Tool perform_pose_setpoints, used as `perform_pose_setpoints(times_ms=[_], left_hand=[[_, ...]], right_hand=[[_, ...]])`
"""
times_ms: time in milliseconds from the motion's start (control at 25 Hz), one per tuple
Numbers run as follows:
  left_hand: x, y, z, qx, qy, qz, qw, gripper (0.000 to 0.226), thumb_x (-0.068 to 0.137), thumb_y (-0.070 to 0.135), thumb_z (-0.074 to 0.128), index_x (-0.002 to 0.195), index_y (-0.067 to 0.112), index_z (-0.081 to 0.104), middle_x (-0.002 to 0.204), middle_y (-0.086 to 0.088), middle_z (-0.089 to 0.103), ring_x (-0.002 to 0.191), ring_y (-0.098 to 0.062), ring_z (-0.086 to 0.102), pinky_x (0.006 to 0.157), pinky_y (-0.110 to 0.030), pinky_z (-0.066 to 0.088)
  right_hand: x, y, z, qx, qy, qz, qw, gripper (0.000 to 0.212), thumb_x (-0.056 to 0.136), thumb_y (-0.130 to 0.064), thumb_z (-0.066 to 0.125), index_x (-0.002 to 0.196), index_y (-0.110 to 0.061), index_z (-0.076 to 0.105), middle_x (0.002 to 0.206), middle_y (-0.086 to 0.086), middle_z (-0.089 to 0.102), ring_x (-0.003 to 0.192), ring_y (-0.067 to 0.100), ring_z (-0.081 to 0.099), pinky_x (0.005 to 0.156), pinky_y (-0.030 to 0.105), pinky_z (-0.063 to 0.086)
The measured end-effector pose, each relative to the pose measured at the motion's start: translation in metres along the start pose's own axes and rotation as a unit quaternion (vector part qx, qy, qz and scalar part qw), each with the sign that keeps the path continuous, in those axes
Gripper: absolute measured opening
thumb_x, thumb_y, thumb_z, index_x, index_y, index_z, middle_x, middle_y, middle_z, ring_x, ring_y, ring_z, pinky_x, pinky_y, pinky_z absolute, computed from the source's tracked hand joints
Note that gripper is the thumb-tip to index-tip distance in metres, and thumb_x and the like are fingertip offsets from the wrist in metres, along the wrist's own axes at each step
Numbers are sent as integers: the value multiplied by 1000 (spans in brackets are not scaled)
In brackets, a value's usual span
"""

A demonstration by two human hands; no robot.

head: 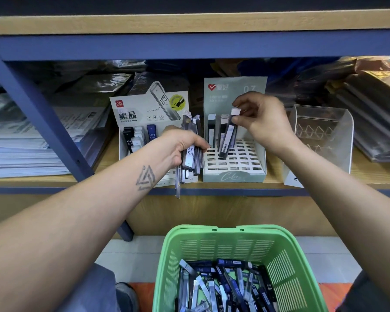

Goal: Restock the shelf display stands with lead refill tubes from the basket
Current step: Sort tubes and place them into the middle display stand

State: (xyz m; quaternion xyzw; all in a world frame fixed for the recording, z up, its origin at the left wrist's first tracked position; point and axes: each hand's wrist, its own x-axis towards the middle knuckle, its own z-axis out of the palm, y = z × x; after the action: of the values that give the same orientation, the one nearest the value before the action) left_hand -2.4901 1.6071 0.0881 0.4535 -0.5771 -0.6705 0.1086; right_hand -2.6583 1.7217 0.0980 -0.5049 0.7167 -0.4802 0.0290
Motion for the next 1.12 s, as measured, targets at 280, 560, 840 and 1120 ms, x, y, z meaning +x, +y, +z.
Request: perform_pose_setpoints(times_ms=[280,560,840,1120], left_hand=[[5,-3,3,-2,15,-6,1000,38,79,-7,74,115,-9,63,90,-20,71,62,-29,71,51,-37,58],[10,-6,2,1,13,-13,1000,53,66,-5,80,117,-6,63,111,-23,70,87,-39,73,75,-50,61],[16,-8,1,19,-1,-9,1000,69,45,3,86,110,-4,65,107,-21,72,85,-34,74,78,-51,61],[-8,-2,3,2,-118,-4,993,6,85,1,72,84,2,66,74,-11,67,57,-17,68,62,-33,61]], right_hand=[[-4,-6,10,-14,-3,-56,998,20,83,-9,80,100,-18,73,86,-15,66,83,7,66,84,29,57],[-4,-3,13,-42,-39,-80,995,13,85,-9,79,96,-15,76,88,-4,72,84,13,67,83,29,55],[-4,12,20,-202,-24,-129,971,23,94,-11,64,113,-15,77,105,3,65,97,28,63,79,44,54],[-10,1,19,-78,-6,-30,997,21,92,-16,64,112,-17,72,88,-5,66,73,3,57,69,15,43]])
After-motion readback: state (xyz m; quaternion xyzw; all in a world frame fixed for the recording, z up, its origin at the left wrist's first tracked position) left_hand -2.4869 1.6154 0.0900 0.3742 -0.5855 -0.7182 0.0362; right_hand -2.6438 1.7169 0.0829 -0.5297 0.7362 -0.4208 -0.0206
